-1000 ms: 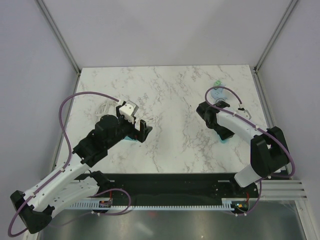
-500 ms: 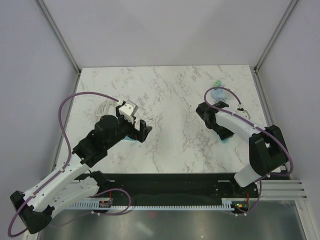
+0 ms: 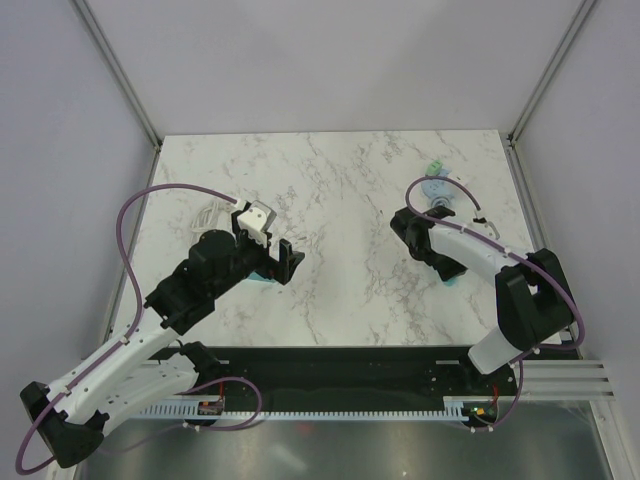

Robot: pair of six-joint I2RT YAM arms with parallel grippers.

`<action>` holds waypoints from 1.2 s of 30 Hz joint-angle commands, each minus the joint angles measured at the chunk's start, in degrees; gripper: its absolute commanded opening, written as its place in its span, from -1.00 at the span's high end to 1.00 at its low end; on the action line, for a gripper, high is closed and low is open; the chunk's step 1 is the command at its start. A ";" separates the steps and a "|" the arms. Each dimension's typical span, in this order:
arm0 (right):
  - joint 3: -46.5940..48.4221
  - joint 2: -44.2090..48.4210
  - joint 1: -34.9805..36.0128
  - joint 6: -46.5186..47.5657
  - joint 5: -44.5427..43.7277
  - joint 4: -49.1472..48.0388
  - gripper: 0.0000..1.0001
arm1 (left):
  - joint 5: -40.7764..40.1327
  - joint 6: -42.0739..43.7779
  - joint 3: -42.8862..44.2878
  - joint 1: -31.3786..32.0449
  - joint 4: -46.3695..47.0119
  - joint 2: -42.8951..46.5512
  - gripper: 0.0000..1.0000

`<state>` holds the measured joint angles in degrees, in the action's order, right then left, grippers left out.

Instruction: Insert the plug

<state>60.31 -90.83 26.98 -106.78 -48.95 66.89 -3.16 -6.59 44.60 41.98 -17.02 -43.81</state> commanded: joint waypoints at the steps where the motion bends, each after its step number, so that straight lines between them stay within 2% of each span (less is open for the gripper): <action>1: -3.89 -3.04 -0.44 -0.62 2.63 -2.38 1.00 | -1.50 1.40 -0.39 0.03 2.51 0.92 -0.99; 10: -8.28 -4.09 -0.26 0.96 4.65 -7.47 1.00 | -1.50 1.40 -0.39 -0.05 2.60 0.66 -0.99; 20: -4.07 -2.42 2.19 3.69 2.10 -5.55 1.00 | -2.03 1.84 -0.21 -0.05 2.69 0.66 -1.00; 28: -0.55 -10.77 8.26 -1.58 -0.18 -0.36 1.00 | -3.52 -0.09 -1.09 -0.05 3.57 2.06 -0.99; 36: -3.62 -11.22 9.14 -0.98 -0.18 -4.75 1.00 | -3.52 0.00 -1.18 -0.05 4.27 2.50 -0.99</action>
<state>59.48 -99.37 35.46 -108.27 -60.51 69.23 -5.69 -6.61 43.64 41.98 -15.68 -41.93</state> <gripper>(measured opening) 0.677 0.995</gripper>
